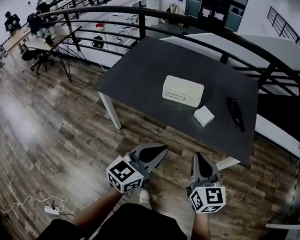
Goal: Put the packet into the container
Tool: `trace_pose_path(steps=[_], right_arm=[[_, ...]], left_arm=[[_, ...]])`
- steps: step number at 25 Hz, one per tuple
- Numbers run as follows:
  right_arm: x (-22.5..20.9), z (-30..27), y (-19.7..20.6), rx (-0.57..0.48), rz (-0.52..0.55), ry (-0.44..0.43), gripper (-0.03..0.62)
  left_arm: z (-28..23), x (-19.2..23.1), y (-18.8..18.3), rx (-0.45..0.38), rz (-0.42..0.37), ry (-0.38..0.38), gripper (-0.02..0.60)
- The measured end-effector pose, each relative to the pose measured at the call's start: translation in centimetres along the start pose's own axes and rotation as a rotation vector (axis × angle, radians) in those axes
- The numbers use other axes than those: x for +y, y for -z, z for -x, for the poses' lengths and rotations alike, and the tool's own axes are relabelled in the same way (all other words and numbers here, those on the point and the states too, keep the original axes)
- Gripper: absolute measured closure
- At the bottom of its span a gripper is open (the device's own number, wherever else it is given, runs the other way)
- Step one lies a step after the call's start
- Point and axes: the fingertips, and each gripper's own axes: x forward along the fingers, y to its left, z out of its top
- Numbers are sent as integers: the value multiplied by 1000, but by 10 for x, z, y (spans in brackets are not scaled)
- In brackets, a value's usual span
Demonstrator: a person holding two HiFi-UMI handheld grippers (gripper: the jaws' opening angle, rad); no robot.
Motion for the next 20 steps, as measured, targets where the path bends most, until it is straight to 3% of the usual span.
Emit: trace_pose_path(steps=[7,20], right_arm=[[-13,-44,-5,-2,21,47,591],[-44,-89,0,28,20,71,591]], left_arm=[[-13,48,-4,-3,1,30,576],[-39,93,9,23,35,28,577]])
